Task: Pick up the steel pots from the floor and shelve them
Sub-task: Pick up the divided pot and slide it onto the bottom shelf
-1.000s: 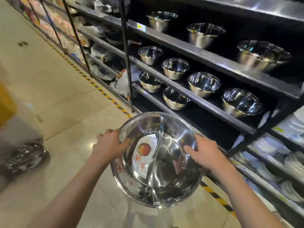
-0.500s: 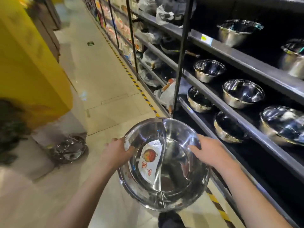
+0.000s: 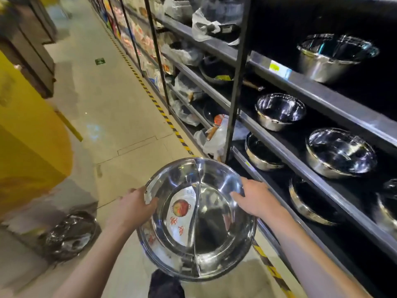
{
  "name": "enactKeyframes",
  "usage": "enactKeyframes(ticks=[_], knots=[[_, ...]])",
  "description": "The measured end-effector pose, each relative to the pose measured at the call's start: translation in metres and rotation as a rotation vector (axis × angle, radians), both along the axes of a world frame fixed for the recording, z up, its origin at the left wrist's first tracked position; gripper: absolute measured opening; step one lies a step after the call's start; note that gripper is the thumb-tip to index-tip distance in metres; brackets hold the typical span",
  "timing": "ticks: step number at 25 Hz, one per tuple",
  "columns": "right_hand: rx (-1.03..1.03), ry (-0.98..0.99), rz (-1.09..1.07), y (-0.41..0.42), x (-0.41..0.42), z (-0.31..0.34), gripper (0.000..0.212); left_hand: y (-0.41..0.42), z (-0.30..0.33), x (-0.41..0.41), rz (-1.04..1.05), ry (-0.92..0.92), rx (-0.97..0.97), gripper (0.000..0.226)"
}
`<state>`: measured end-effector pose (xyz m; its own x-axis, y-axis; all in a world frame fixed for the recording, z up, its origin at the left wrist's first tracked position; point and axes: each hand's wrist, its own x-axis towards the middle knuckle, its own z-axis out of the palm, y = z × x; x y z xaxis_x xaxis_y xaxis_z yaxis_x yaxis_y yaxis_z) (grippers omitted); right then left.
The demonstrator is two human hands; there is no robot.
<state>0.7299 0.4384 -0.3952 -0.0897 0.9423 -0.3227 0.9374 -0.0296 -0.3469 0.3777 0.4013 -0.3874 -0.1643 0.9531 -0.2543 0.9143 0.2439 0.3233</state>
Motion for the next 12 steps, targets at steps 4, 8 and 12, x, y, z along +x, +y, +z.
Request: enactKeyframes(ticks=[4,8,12], knots=[[0.001,0.015,-0.219,0.042,-0.012,-0.019,0.060,0.126,-0.012,-0.006,-0.213,0.009,0.043,0.054],[-0.016,0.128,-0.515,0.046,-0.027,-0.015,0.053,0.229,-0.008,0.001,-0.481,0.012,-0.052,0.051],[-0.044,0.091,-0.749,0.030,-0.046,-0.017,0.044,0.301,-0.016,0.035,-0.800,0.021,-0.083,0.038]])
